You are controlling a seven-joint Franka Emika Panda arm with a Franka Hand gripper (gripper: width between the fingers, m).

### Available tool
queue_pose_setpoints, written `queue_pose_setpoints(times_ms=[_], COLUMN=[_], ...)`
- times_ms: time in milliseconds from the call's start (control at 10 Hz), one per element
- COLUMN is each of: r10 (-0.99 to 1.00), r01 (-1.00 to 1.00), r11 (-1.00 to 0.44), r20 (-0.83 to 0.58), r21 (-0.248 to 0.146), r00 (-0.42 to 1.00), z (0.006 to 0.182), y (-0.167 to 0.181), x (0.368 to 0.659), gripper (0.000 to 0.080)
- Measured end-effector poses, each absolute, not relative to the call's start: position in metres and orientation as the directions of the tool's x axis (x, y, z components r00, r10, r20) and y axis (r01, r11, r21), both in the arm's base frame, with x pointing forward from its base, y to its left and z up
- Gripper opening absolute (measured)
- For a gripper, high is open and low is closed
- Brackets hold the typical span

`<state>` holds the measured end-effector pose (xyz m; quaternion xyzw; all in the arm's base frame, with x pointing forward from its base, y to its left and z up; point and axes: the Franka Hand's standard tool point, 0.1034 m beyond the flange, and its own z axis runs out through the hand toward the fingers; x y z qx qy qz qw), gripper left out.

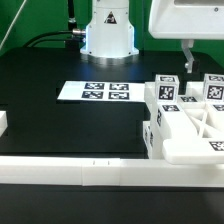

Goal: Assemble chair

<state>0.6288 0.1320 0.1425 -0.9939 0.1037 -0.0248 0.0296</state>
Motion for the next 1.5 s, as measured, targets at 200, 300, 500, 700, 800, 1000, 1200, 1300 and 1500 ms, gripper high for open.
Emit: queue_pose_setpoints(times_ms=[200,300,500,700,800,1000,1200,1300,1500], r10=[-0.213,-0.212,-0.212,-0.200,-0.197,-0.198,-0.194,-0.190,-0.182], r01=[-0.210,-0.210,-0.210,-0.198,-0.196,-0.197,-0.193,-0.189,-0.181], r11=[-0.976,-0.976,-0.976,-0.979,-0.979,-0.979,-0.980,-0.981,-0.982], r20=[0.039,0.039,0.038,0.025,0.016,0.015,0.016,0.019,0.022], r21=[-0.065,-0.065,-0.064,-0.057,-0.053,-0.051,-0.049,-0.048,-0.046], r00=[0.976,0.976,0.976,0.980,0.980,0.980,0.981,0.982,0.983], z=[0.141,0.141,0.139,0.126,0.122,0.117,0.117,0.117,0.118], y=[0.133,0.133,0.133,0.134,0.135,0.133,0.128,0.124,0.119], x=[0.631,0.631,0.630,0.616,0.612,0.609,0.611,0.612,0.613], gripper=[0.0649,0.0649,0.0649,0.0649,0.0649,0.0649,0.0536,0.0401,0.0283])
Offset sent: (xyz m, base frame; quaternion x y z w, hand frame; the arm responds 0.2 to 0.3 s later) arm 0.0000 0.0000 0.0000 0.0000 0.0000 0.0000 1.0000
